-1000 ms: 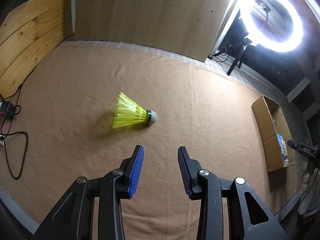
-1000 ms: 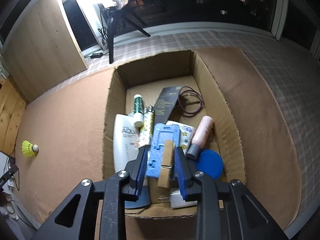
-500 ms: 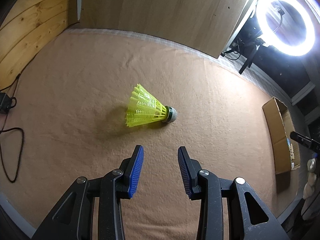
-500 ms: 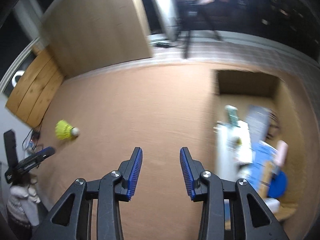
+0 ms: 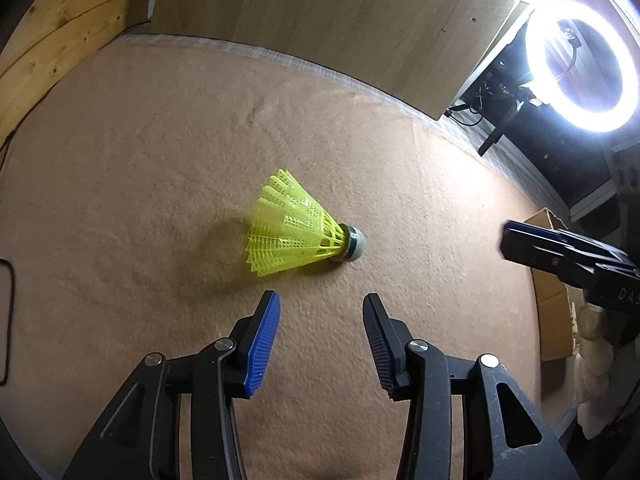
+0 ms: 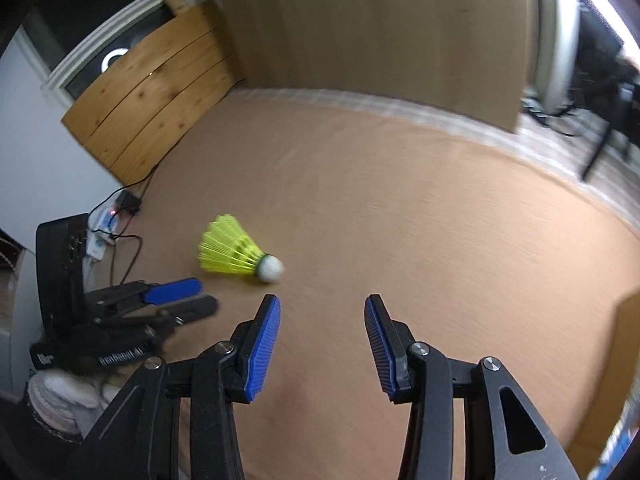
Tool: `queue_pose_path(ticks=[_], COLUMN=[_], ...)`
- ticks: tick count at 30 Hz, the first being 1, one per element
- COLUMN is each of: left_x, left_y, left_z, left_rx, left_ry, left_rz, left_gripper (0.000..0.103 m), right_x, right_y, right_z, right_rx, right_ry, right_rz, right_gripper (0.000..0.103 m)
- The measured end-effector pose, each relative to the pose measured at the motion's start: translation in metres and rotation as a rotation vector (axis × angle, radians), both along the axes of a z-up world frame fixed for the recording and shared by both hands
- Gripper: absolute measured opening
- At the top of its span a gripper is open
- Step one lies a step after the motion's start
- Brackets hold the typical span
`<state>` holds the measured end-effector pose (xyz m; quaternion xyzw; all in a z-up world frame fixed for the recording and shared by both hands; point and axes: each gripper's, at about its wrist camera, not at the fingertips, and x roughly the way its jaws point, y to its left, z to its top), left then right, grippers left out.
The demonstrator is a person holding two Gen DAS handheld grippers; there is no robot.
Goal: Organize objects
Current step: 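Move both tools to the yellow shuttlecock on the cloth, then close the right tool on the shuttlecock's cork base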
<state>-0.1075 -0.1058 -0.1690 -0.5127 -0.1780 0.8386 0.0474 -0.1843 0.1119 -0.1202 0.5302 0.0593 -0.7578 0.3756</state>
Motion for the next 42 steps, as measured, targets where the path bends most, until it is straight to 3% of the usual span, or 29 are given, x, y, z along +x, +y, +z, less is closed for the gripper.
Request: queue_pose_path(ticks=[13, 23, 33, 36, 40, 42], left_x=[-0.022, -0.04, -0.056, -0.059, -0.059, -0.06], left_y=[-0.008, -0.016, -0.015, -0.014, -0.009, -0.004], left_z=[-0.021, -0.023, -0.029, -0.029, -0.029, -0.03], left_rx=[0.057, 0.037, 0.054, 0.07, 0.083, 0.082], left_ry=[-0.029, -0.027, -0.013, -0.008, -0.006, -0.006], left_rz=[-0.023, -0.042, -0.037, -0.033, -0.047, -0.055], left_gripper=[0.047, 0.048, 0.052, 0.052, 0.051, 0.049], right_x=[-0.01, -0.012, -0.014, -0.016, -0.017, -0.014], right_y=[-0.093, -0.114, -0.12, -0.116, -0.11, -0.108], right_z=[-0.03, -0.049, -0.058, -0.06, -0.06, -0.059], right_rx=[0.008, 0.005, 0.009, -0.003, -0.036, -0.024], right_ry=[-0.082, -0.152, -0.163, -0.171, -0.208, -0.198], right_rz=[0.148, 0.174, 0.178, 0.158, 0.146, 0.142], right_gripper=[0.041, 0.041, 0.041, 0.037, 0.02, 0.019])
